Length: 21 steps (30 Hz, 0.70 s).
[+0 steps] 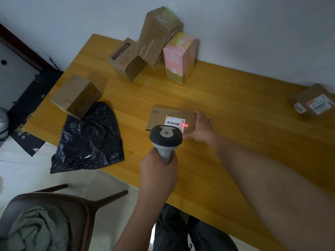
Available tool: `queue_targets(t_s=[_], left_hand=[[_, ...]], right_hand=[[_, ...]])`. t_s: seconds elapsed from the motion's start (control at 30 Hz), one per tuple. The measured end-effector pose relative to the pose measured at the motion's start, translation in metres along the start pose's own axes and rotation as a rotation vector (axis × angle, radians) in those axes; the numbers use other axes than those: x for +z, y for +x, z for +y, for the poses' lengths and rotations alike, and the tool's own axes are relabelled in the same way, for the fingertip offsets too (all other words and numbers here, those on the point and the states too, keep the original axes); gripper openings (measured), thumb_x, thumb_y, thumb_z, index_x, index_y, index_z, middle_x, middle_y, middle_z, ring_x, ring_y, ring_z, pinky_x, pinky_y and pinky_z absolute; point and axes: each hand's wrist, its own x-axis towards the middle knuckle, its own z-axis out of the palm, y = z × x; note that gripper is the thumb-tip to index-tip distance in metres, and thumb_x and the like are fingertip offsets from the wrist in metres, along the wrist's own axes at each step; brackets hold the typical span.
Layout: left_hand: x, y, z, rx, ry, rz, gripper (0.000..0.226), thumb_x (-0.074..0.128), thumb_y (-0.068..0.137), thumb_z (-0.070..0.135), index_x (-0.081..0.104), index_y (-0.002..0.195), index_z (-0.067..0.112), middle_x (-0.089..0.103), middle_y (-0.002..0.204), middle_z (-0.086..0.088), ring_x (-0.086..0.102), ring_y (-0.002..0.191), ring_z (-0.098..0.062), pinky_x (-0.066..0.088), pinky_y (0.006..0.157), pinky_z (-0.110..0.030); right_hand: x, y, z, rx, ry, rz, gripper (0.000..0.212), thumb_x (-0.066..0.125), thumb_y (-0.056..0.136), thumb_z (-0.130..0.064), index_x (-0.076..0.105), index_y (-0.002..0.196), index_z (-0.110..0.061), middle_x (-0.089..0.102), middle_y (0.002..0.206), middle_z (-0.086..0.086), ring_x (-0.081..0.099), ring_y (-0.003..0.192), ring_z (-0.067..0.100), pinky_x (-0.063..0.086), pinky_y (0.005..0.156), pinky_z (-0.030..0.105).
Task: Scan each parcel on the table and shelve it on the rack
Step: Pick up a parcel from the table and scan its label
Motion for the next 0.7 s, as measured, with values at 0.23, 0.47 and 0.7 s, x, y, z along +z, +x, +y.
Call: queue_targets(t_s=[0.23, 0.47, 0.7], left_hand=[[-0.002, -0.003, -0.001, -0.001, 0.007, -0.025, 0.027, 0.060, 0.095, 0.028, 0.058, 0.082, 0.005, 0.065, 0.063, -0.012, 0.064, 0.048, -0.018, 0.057, 0.052, -0.033], [0.004, -0.005, 0.000, 0.027, 0.025, -0.018, 0.027, 0.059, 0.095, 0.028, 0.058, 0.080, 0.006, 0.064, 0.061, -0.008, 0.064, 0.046, -0.015, 0.053, 0.046, -0.026], [0.013, -0.019, -0.005, 0.006, -0.017, -0.002, 0.029, 0.060, 0.095, 0.028, 0.059, 0.087, 0.000, 0.064, 0.063, -0.009, 0.063, 0.043, -0.013, 0.051, 0.045, -0.023]], right_hand=[[-0.001, -0.001, 0.000, -0.011, 0.001, 0.008, 0.115, 0.089, 0.064, -0.033, 0.014, 0.150, -0.024, 0.027, 0.152, 0.002, 0.020, 0.136, 0.033, 0.027, 0.112, 0.044], [-0.001, -0.005, 0.002, -0.078, 0.024, 0.033, 0.111, 0.091, 0.061, -0.028, 0.018, 0.145, -0.021, 0.031, 0.147, 0.005, 0.026, 0.132, 0.031, 0.032, 0.107, 0.041], [-0.006, -0.014, 0.007, -0.052, 0.480, 0.068, 0.062, 0.076, 0.079, -0.002, 0.037, 0.118, -0.028, 0.051, 0.120, 0.002, 0.053, 0.086, 0.011, 0.041, 0.052, 0.019]])
